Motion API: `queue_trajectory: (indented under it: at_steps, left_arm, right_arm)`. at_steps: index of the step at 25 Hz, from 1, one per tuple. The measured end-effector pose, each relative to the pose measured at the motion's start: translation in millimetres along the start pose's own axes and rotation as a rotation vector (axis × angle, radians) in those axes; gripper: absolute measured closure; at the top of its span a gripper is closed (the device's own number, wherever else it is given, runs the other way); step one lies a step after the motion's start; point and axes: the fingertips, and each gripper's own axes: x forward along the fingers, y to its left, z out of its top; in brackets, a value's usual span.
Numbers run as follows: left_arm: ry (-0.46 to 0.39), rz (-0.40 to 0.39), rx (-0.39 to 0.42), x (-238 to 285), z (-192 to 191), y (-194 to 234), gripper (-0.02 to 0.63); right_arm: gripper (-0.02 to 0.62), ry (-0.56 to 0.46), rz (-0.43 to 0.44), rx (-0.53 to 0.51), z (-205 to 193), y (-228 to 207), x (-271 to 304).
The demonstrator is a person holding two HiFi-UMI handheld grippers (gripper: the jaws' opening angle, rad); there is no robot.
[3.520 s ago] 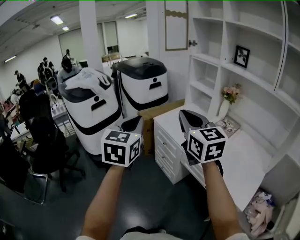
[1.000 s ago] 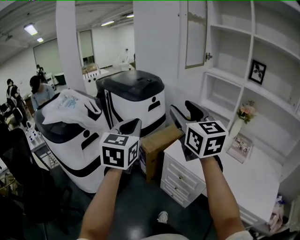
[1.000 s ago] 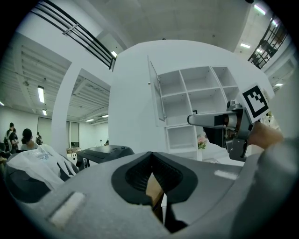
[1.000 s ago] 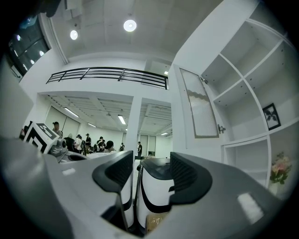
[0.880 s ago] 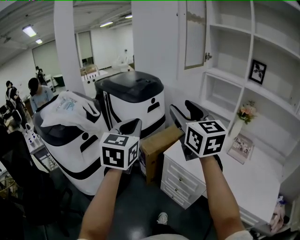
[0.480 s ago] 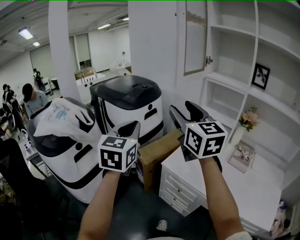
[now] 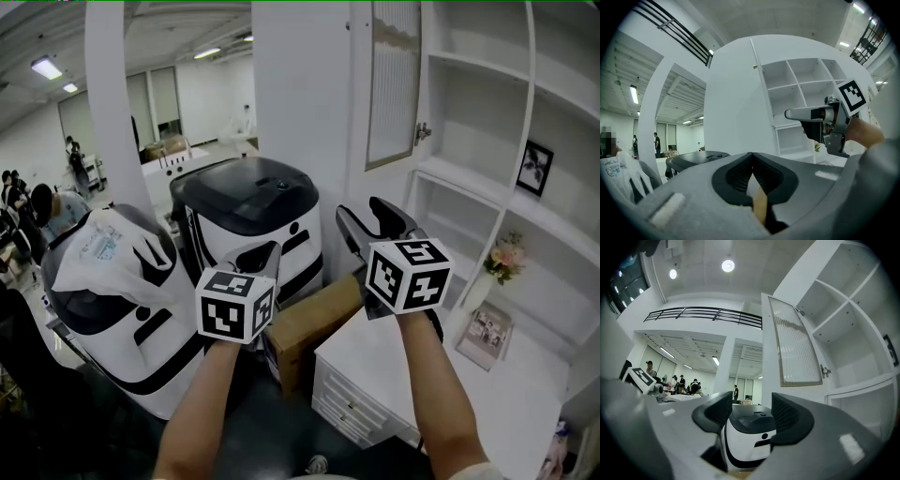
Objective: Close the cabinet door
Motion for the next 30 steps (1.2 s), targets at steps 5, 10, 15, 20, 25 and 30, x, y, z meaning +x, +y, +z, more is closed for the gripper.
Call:
queue_trajectory:
  at_steps: [5, 10, 15, 20, 25, 30]
  left_arm:
    - [-0.005, 0.008, 0.007, 26, 6, 8, 0.606]
    - [-0.009, 0.001, 0.006, 45, 9, 9, 0.606]
    - [-0.006, -0.030, 0.004, 60, 4, 9, 0.606]
    - [-0.012, -0.082, 0.005, 76, 3, 14, 0.606]
    - [-0.022, -0.163, 0.017, 95, 4, 19, 0.606]
    - [-0.041, -0.267, 0.025, 113, 9, 19, 0.606]
  right_arm:
    - [0.342, -0.013, 0.004, -0.007, 5, -16, 21]
    - [0.339, -0.015, -0.007, -0.014, 6, -30, 36]
    - [0.333, -0.020, -0.036, -0.018, 8, -38, 45]
    - [0.328, -0.025, -0.088, -0.030, 11, -44, 56]
    - [0.328, -0.017, -0.160, -0.046, 11, -48, 66]
    - [0.328, -0.002, -0.251, -0.053, 10, -54, 70]
